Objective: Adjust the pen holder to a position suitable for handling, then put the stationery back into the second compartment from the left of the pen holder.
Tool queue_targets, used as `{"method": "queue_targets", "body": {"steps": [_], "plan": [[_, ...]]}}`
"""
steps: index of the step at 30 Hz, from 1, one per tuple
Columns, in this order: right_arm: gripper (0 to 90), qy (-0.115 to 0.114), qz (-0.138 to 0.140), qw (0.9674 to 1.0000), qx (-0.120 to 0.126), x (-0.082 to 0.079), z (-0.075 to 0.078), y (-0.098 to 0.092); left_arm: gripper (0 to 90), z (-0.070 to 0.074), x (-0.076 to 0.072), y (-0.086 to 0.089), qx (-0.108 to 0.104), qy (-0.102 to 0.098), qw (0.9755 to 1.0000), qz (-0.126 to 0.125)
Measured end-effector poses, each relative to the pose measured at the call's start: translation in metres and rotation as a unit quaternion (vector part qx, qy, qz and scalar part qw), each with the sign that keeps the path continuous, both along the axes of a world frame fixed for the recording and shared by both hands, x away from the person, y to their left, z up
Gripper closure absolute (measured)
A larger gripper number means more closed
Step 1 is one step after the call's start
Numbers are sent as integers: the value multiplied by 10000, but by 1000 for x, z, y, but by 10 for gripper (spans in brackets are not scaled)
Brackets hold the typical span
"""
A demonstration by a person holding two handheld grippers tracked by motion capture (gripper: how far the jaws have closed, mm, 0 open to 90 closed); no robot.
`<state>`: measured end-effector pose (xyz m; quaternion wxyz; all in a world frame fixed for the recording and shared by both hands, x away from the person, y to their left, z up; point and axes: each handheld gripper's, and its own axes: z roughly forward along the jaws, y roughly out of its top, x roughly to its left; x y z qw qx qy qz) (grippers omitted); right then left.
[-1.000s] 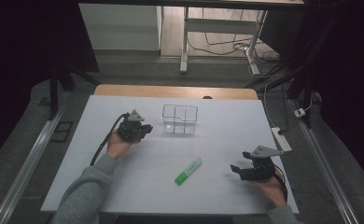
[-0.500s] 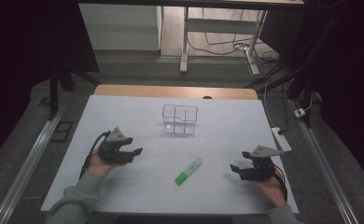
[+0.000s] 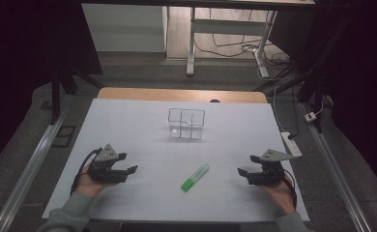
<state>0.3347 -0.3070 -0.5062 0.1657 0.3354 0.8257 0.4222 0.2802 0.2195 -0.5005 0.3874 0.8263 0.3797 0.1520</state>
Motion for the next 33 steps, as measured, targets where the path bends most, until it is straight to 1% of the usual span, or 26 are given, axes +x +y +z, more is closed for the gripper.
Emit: {"method": "queue_targets", "body": {"steps": [2, 4, 6, 7, 8, 10, 11, 14, 18, 20, 22, 24, 25, 26, 27, 28, 29, 31, 32, 33], "plan": [[230, 23, 36, 10000, 19, 0, -1, 1, 331, -2, 0, 1, 25, 27, 10000, 23], [231, 22, 46, 10000, -29, 0, -1, 2, 326, -3, 1, 1, 49, 59, 10000, 35], [235, 9, 73, 10000, -24, 0, -1, 4, 321, -5, 2, 1, 47, 85, 10000, 9], [234, 1, 84, 10000, 11, 0, 0, 4, 319, -5, 2, 1, 80, 93, 9999, 8], [233, 76, 102, 9997, 191, 2, 2, 5, 317, -5, 2, 0, 75, 93, 9999, 19], [236, 87, 90, 9997, 218, 3, 4, 6, 315, -6, 2, 0, 92, 95, 9999, 30], [239, 80, 111, 9997, 187, 4, 7, 9, 312, -6, 2, 0, 100, 98, 9999, 31], [248, 87, 92, 9998, 178, 6, 10, 12, 309, -5, 2, 0, 106, 100, 9999, 40], [277, 213, 39, 9998, 17, 10, 14, 23, 303, -6, 1, -1, 127, 120, 9998, 43], [302, 294, 84, 9995, -14, 13, 15, 29, 301, -6, 1, -3, 140, 122, 9998, 26], [331, 360, 72, 9992, -128, 16, 16, 35, 297, -6, 1, -5, 139, 127, 9998, 13], [395, 445, 64, 9988, -178, 19, 16, 41, 294, -6, 1, -6, 191, 135, 9997, 11], [524, 629, 124, 9979, -53, 22, 15, 45, 290, -6, 1, -6, 193, 134, 9997, 12], [592, 739, 178, 9971, 27, 23, 15, 46, 289, -6, 1, -6, 193, 134, 9997, 12], [592, 739, 178, 9971, 27, 23, 15, 46, 289, -6, 1, -6, 180, 132, 9998, 14], [665, 807, 181, 9966, 18, 24, 15, 48, 288, -6, 0, -6, 163, 133, 9998, 20], [741, 828, 178, 9964, -70, 26, 15, 50, 289, -6, 1, -5, 141, 140, 9998, 32], [870, 860, 237, 9959, -173, 28, 14, 56, 288, -8, 2, -5, 162, 175, 9997, 64], [898, 891, 267, 9954, -233, 30, 13, 59, 288, -8, 2, -5, 164, 183, 9997, 63], [898, 945, 306, 9947, -265, 32, 12, 63, 288, -9, 2, -5, 178, 188, 9996, 69]]}}
